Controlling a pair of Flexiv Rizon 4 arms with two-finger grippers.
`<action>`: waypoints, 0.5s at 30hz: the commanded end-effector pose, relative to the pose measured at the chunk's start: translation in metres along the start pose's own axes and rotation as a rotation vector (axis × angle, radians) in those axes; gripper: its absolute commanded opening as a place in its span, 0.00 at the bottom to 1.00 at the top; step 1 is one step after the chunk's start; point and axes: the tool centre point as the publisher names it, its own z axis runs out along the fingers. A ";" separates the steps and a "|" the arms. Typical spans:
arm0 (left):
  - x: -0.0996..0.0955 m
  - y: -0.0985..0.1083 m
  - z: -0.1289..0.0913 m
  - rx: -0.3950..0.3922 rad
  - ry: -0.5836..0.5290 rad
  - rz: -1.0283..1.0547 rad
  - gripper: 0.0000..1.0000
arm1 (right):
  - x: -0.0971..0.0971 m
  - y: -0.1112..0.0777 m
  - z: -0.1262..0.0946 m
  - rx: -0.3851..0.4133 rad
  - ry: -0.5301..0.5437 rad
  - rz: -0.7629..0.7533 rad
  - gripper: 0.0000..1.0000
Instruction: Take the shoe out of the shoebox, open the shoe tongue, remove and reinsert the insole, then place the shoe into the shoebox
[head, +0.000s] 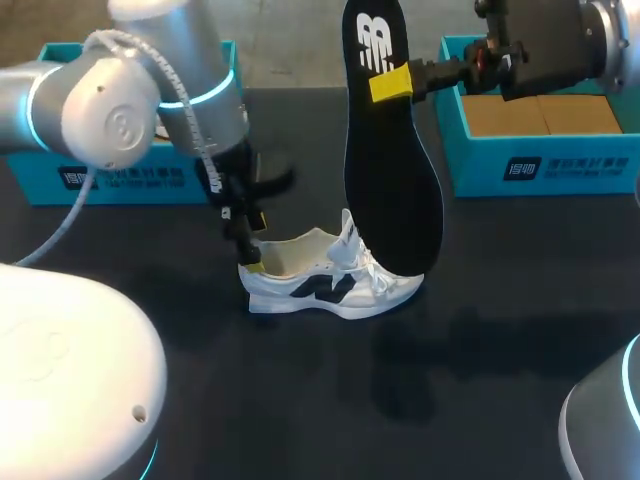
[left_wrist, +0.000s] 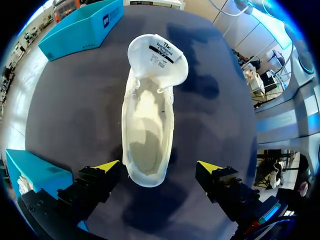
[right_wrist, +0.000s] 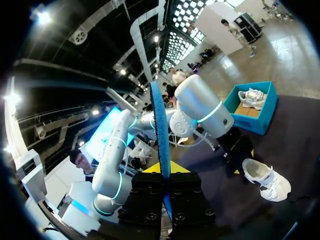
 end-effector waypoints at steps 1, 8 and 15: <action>0.003 -0.004 -0.004 -0.094 -0.008 0.002 1.00 | -0.001 0.002 0.003 0.003 -0.002 0.002 0.00; 0.001 -0.007 -0.005 -0.126 -0.022 0.004 1.00 | -0.001 0.002 0.003 0.003 -0.002 0.002 0.00; 0.000 -0.008 -0.006 -0.141 -0.029 0.005 1.00 | -0.001 0.002 0.003 0.003 -0.002 0.002 0.00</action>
